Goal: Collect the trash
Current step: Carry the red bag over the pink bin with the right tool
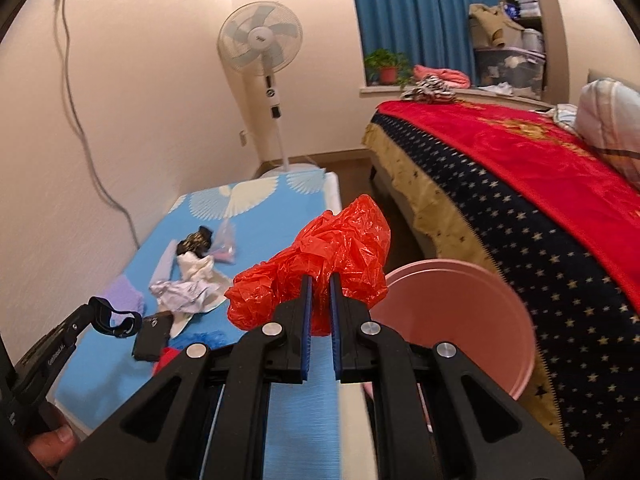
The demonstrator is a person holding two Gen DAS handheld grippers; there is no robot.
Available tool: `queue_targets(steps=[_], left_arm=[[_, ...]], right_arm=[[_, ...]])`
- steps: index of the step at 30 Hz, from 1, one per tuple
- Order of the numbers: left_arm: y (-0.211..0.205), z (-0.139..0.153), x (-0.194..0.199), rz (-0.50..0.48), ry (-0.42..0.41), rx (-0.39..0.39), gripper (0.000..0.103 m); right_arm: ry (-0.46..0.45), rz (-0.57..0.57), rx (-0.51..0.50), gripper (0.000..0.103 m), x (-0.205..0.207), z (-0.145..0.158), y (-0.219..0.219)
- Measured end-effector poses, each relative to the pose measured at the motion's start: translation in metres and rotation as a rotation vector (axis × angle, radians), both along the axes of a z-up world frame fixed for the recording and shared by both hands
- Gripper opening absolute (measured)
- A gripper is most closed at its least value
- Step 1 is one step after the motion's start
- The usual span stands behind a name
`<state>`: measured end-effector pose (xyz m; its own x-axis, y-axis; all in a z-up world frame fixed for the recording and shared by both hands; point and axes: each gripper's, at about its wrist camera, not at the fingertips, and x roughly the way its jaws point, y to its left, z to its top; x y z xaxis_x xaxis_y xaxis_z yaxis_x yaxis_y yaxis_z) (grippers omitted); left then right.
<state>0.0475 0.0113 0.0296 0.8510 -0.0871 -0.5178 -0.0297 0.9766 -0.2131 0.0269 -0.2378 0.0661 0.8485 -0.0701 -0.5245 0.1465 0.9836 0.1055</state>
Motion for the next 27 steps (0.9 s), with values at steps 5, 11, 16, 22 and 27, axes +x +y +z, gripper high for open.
queue_targets(steps=[5,11,16,22,27], left_arm=[[-0.022,0.003,0.003,-0.074,-0.004,-0.006,0.001],[-0.056,0.006,0.006,-0.163,-0.012,0.000,0.001],[-0.086,0.004,0.012,-0.237,-0.006,-0.001,0.001],[-0.124,0.000,0.017,-0.316,-0.005,0.011,0.001],[-0.155,-0.003,0.020,-0.389,-0.008,0.014,0.001]], right_arm=[[-0.011,-0.038,-0.012,0.009,-0.005,0.005,-0.014],[-0.005,-0.101,-0.008,0.009,-0.006,0.003,-0.040],[-0.009,-0.154,-0.001,0.009,-0.007,0.005,-0.061],[-0.012,-0.222,0.001,0.009,-0.010,0.005,-0.085],[-0.011,-0.266,0.004,0.009,-0.011,0.002,-0.101]])
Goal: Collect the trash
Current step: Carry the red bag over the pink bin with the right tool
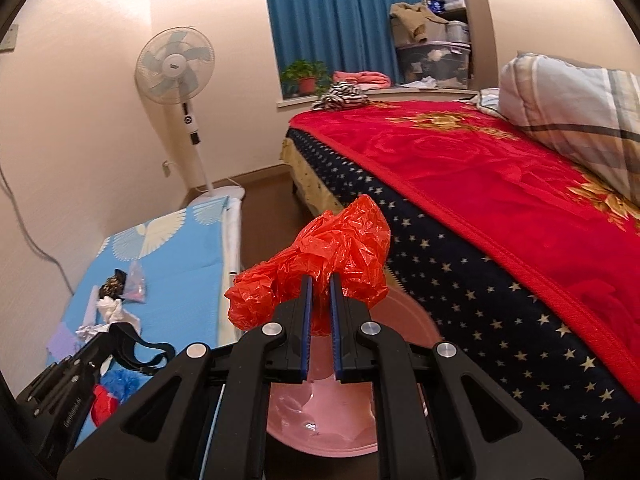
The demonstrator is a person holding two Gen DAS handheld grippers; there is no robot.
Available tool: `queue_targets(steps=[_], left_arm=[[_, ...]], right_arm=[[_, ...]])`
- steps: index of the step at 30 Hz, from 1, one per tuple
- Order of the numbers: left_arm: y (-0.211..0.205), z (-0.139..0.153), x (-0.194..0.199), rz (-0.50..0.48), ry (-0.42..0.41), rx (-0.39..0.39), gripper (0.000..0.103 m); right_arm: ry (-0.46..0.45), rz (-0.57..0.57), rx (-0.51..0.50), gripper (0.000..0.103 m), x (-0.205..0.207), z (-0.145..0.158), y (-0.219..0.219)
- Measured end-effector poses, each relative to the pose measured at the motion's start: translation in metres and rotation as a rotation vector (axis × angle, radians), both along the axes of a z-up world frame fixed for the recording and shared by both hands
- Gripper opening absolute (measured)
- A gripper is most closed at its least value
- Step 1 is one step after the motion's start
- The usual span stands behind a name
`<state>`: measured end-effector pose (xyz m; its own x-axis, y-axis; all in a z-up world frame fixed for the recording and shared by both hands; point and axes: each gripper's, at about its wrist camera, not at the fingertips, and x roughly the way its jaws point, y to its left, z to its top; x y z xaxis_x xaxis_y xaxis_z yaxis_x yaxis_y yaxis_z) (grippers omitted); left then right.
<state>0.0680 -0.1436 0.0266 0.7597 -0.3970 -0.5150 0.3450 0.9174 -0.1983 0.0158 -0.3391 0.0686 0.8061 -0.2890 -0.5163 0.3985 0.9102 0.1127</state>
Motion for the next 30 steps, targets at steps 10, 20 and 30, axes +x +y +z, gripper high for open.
queue_targets(steps=[10,20,30], left_arm=[[-0.048,-0.014,0.010,-0.111,-0.004,0.018,0.001],[-0.065,-0.029,0.015,-0.139,0.032,0.032,0.001],[-0.070,-0.034,0.014,-0.149,0.043,0.039,0.001]], right_arm=[[0.022,-0.068,0.007,0.009,0.001,-0.008,-0.020],[0.047,-0.086,-0.004,0.009,0.003,-0.016,-0.025],[0.055,-0.101,-0.011,0.009,0.005,-0.017,-0.026]])
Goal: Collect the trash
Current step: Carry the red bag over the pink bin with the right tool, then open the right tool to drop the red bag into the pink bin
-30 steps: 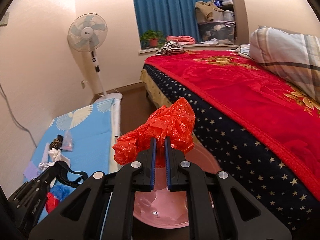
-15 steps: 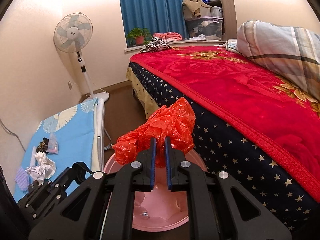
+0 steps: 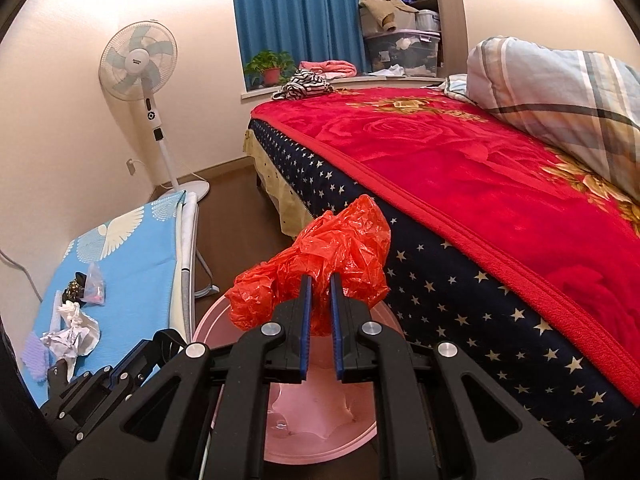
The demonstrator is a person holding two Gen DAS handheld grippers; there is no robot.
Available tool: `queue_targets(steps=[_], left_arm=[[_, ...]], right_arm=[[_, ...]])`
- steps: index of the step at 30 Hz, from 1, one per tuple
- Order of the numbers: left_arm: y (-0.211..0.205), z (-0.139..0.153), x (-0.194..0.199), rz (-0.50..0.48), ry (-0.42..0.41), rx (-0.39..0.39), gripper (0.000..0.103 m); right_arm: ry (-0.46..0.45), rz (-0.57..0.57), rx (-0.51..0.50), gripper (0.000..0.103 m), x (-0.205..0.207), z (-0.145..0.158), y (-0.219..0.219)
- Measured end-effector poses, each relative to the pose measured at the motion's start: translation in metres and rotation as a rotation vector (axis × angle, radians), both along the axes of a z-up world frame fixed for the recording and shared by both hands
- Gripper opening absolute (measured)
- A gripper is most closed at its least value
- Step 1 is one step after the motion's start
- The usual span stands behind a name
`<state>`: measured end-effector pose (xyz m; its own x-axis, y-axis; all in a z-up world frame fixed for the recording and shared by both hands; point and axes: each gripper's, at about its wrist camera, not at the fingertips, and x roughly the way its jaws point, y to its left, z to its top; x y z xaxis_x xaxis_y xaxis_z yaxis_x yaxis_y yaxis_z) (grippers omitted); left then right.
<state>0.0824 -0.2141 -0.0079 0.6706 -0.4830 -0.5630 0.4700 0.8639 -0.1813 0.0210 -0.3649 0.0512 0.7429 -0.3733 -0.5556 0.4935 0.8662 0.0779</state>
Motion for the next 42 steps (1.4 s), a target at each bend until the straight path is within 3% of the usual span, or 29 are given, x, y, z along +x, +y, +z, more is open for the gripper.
queue_targets(steps=[5,8,10,11,12,17,24,29,33,42], left_arm=[[-0.003,0.002,0.000,-0.010,-0.004,-0.002,0.001],[-0.003,0.003,-0.001,-0.026,-0.003,-0.016,0.002],[-0.004,0.002,0.002,-0.027,0.009,-0.011,0.013],[-0.004,0.000,0.002,-0.012,0.011,0.006,0.037],[-0.001,0.000,0.001,0.007,0.001,0.012,0.049],[0.014,0.003,0.001,0.044,0.000,-0.002,0.049],[0.035,0.013,-0.006,0.062,-0.039,-0.008,0.030],[0.057,0.017,-0.011,0.096,-0.051,-0.005,0.021],[0.073,0.019,-0.016,0.117,-0.059,0.002,0.021],[0.122,0.021,-0.025,0.206,-0.076,0.011,0.019]], right_arm=[[0.000,-0.010,-0.001,0.011,-0.001,0.001,-0.002],[0.003,-0.025,-0.005,0.017,-0.002,0.001,-0.004],[0.003,-0.062,-0.018,0.038,-0.005,0.002,-0.005],[-0.001,-0.077,-0.021,0.053,-0.007,0.003,-0.007],[-0.005,-0.083,-0.019,0.054,-0.008,0.003,-0.008],[-0.006,-0.064,-0.008,0.054,-0.007,0.003,-0.005],[-0.021,0.010,-0.020,0.054,-0.006,0.004,0.014],[-0.024,0.055,-0.013,0.052,-0.005,0.002,0.025],[-0.034,0.116,-0.009,0.050,-0.003,0.002,0.042],[-0.043,0.309,0.068,0.030,0.009,-0.014,0.096]])
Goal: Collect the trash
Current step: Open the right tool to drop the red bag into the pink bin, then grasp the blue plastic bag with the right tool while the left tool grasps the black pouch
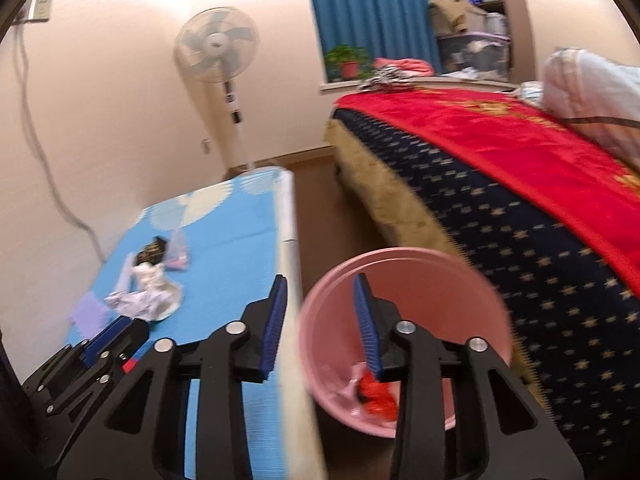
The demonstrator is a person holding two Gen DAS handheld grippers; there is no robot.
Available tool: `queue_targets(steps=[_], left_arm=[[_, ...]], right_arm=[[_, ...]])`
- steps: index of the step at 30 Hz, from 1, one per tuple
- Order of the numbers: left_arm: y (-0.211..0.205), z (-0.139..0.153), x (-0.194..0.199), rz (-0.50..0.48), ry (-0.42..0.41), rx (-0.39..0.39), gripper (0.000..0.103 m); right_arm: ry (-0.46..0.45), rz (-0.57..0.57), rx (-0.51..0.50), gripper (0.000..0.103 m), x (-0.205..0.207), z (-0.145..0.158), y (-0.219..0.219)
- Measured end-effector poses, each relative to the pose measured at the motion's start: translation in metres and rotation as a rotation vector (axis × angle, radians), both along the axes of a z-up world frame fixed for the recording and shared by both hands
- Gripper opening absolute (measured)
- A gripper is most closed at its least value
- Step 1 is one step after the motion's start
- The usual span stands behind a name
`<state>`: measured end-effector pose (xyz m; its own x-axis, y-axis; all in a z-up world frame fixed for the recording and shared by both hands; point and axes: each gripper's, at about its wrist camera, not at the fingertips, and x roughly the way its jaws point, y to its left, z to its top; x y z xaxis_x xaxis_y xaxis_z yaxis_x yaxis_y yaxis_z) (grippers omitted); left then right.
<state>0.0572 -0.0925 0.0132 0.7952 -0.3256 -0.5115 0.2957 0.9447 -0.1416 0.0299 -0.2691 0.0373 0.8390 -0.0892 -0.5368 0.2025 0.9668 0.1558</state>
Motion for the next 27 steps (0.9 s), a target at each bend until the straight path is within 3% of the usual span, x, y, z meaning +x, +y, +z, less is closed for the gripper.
queue_targets(steps=[10,21,27], left_arm=[[0.065,-0.011,0.000,0.177,0.037,-0.036,0.016],[0.120,-0.033,0.016,0.421,0.116,-0.053,0.016],[0.141,-0.055,0.031,0.500,0.217,-0.078,0.021]], right_arm=[[0.003,0.163,0.066,0.026,0.020,-0.012,0.059],[0.126,0.302,0.125,0.028,0.053,-0.059,0.108],[0.219,0.356,0.194,0.044,0.075,-0.086,0.123]])
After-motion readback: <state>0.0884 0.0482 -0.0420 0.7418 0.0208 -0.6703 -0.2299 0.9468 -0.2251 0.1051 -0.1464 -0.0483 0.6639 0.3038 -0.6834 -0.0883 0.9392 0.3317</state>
